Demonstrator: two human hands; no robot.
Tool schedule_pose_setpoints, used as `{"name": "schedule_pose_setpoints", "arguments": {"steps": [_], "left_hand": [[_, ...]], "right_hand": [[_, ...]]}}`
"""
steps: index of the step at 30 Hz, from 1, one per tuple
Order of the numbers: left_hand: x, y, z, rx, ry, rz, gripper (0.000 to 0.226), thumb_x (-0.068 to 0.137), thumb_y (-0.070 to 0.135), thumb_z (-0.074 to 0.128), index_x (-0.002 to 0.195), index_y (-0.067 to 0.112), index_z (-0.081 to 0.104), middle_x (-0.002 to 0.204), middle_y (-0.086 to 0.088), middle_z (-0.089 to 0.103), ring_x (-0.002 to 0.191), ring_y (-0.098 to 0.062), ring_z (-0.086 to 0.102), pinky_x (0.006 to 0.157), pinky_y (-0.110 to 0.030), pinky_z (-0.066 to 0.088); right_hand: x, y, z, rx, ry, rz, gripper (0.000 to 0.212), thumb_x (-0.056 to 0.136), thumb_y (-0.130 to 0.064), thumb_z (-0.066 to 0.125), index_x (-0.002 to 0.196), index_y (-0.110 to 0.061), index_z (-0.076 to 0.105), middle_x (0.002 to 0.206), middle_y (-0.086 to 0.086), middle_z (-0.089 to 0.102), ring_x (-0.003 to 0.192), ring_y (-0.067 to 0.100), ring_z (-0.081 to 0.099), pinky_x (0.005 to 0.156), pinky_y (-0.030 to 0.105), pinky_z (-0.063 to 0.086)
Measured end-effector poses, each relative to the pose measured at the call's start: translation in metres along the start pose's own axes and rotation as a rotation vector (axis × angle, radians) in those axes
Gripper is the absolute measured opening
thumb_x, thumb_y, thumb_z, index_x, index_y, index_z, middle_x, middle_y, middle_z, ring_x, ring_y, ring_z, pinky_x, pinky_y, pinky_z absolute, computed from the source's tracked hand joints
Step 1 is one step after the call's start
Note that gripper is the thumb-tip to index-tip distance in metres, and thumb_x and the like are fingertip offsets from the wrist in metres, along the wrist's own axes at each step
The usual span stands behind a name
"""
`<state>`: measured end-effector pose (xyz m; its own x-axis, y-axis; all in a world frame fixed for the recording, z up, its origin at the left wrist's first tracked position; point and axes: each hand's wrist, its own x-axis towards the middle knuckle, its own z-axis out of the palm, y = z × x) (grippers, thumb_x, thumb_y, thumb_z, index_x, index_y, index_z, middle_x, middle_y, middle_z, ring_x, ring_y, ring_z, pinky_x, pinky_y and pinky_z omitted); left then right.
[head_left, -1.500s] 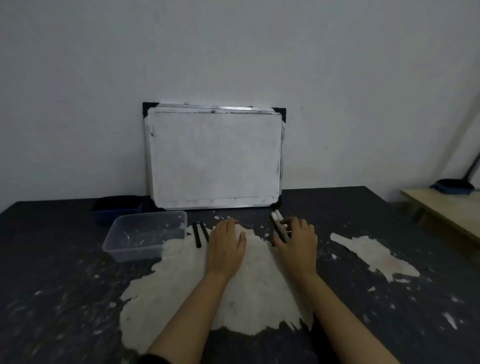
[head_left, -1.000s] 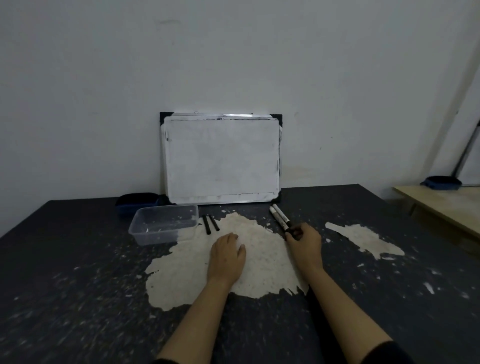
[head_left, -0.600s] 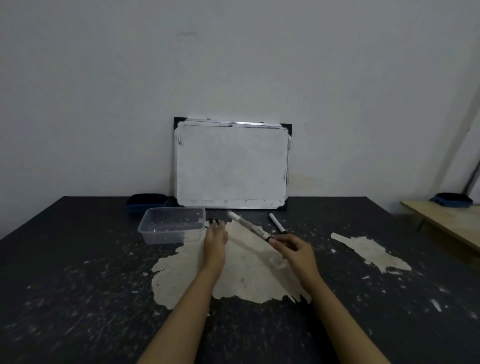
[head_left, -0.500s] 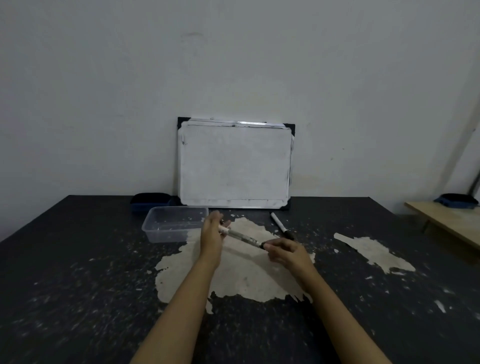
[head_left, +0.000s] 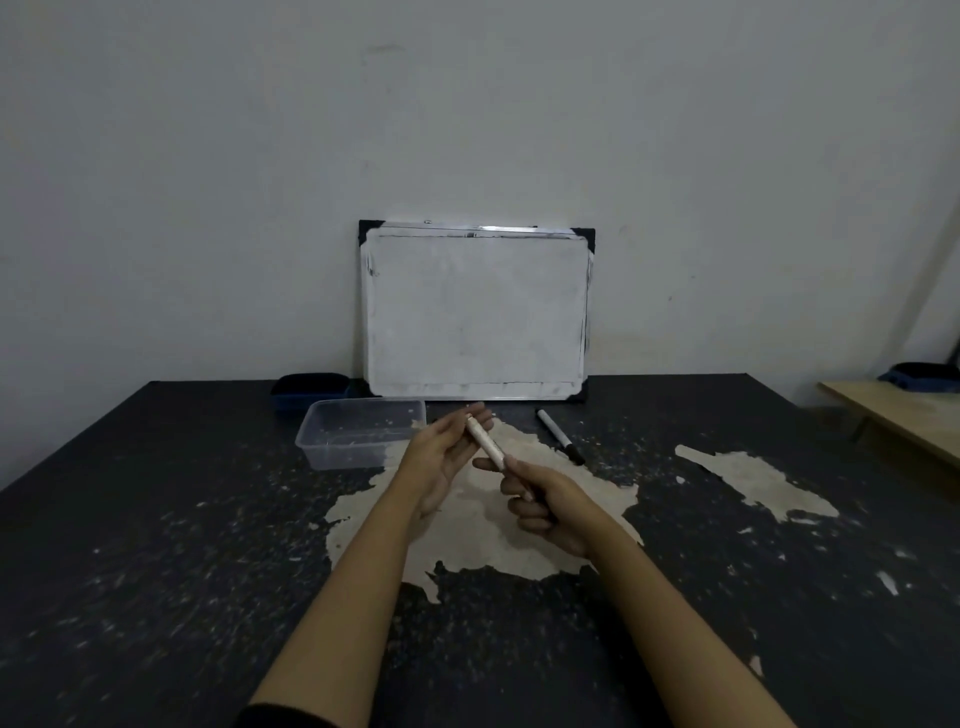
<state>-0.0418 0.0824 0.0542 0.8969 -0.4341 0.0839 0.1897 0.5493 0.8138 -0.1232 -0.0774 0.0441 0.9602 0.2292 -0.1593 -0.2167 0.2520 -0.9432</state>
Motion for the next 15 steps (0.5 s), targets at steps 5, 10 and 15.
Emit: {"name": "schedule_pose_setpoints", "arguments": {"steps": [5, 10, 15], "left_hand": [[0.001, 0.002, -0.003, -0.072, 0.094, -0.041, 0.026, 0.096, 0.004, 0.05, 0.117, -0.005, 0.061, 0.111, -0.016, 0.069, 0.097, -0.019, 0.07, 0.073, -0.025, 0.059], [0.008, 0.001, 0.003, -0.013, 0.217, -0.07, 0.018, 0.095, -0.002, 0.05, 0.098, -0.001, 0.067, 0.1, -0.016, 0.069, 0.095, -0.022, 0.066, 0.086, -0.034, 0.056], [0.012, -0.003, 0.01, -0.007, 0.322, -0.054, 0.019, 0.096, -0.003, 0.048, 0.105, -0.006, 0.064, 0.099, -0.016, 0.067, 0.091, -0.021, 0.066, 0.089, -0.033, 0.049]], "right_hand": [[0.001, 0.003, -0.001, -0.149, 0.029, -0.004, 0.038, 0.107, -0.036, 0.04, 0.125, -0.014, 0.064, 0.064, -0.01, 0.035, 0.046, 0.004, 0.023, 0.043, 0.021, 0.015], [0.006, 0.013, 0.001, -0.527, 0.26, -0.206, 0.031, 0.105, -0.036, 0.044, 0.111, -0.023, 0.072, 0.07, -0.006, 0.046, 0.047, 0.006, 0.034, 0.044, 0.018, 0.028], [0.012, 0.024, 0.007, -0.814, 0.432, -0.376, 0.029, 0.106, -0.033, 0.043, 0.106, -0.026, 0.071, 0.08, 0.0, 0.06, 0.075, 0.023, 0.059, 0.067, 0.031, 0.046]]}}
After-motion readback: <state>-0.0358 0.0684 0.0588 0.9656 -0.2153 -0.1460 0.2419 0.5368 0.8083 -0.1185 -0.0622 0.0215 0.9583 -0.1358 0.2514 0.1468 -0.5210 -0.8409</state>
